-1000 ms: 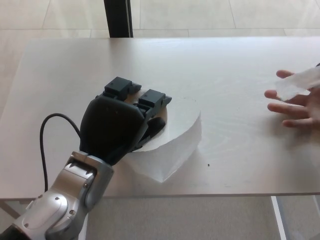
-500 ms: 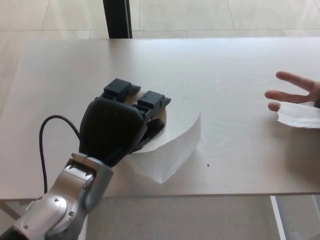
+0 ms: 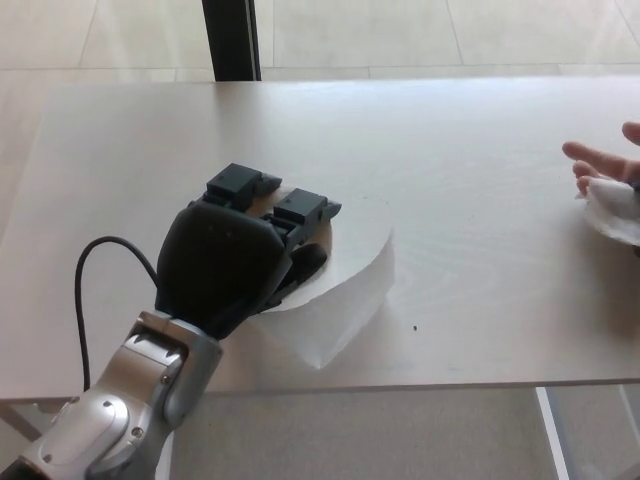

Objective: A toilet paper roll is kept in the middle of the desk infront of the robot. The robot places its left hand on the top of the toilet paper roll to hold it still and uses its right hand to tear off a piece of toilet paper from it and hands the paper to a person

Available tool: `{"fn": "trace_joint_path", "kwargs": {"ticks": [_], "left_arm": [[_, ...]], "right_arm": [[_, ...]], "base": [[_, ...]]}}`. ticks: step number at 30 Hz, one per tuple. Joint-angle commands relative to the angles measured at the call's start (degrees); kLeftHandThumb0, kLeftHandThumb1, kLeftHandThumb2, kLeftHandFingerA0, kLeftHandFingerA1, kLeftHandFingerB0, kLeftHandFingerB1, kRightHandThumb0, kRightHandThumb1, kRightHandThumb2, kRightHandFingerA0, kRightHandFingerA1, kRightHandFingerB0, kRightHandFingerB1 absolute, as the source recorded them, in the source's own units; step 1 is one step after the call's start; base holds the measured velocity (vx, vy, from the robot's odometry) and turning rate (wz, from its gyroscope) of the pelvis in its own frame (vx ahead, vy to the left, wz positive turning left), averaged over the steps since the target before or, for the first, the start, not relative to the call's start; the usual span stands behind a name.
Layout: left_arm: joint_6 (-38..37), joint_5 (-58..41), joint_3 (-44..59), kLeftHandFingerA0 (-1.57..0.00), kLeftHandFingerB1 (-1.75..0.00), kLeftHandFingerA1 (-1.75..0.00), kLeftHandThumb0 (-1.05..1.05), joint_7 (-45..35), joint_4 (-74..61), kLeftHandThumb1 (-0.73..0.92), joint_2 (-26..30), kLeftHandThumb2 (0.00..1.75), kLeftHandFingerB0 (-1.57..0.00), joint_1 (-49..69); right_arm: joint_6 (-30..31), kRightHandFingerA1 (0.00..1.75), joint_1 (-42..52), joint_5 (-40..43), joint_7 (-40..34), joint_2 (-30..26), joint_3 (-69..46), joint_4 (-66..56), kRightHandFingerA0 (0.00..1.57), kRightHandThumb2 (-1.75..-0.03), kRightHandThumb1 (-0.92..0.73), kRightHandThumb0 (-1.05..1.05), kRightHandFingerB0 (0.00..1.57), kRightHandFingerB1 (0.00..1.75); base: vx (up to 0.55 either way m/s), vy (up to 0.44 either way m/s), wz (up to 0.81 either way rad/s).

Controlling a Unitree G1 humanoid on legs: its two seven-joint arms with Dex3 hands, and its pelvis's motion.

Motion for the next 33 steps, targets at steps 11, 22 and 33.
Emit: {"fn": "trace_joint_path", "kwargs": {"ticks": [11, 22, 33], "left_arm": [[-2.03, -0.03, -3.02, -0.48, -0.5, -0.62, -0.48, -8.74, 6.61, 0.86, 0.85, 0.65, -0.54, 7.43], [-3.45, -0.68, -1.49, -0.5, -0.51, -0.64, -0.48, -7.69, 7.61, 0.84, 0.89, 0.65, -0.56, 7.93], [4.18, -16.6, 14.26, -0.01, -0.19, -0.37, -0.82, -18.77, -4.0, 0.75, -4.25, 1.12, -0.03, 2.41]], "right_arm": [[10.98, 0.09, 1.53, -10.2, 4.46, -3.05, 0.08, -3.67, 0.0, -0.88, -0.56, -0.94, 0.0, 0.0], [5.64, 0.19, 4.62, -8.53, 3.71, -9.12, -9.05, -19.31, 0.0, -0.9, -0.53, -0.92, 0.02, 0.06], [5.68, 0.27, 24.84, -5.13, 10.0, -16.4, -25.83, -52.12, 0.0, -0.98, -0.6, -1.03, 0.0, 0.0]], "base": [[0.0, 0.0, 0.0], [0.0, 0.0, 0.0], [0.0, 0.0, 0.0]]}}
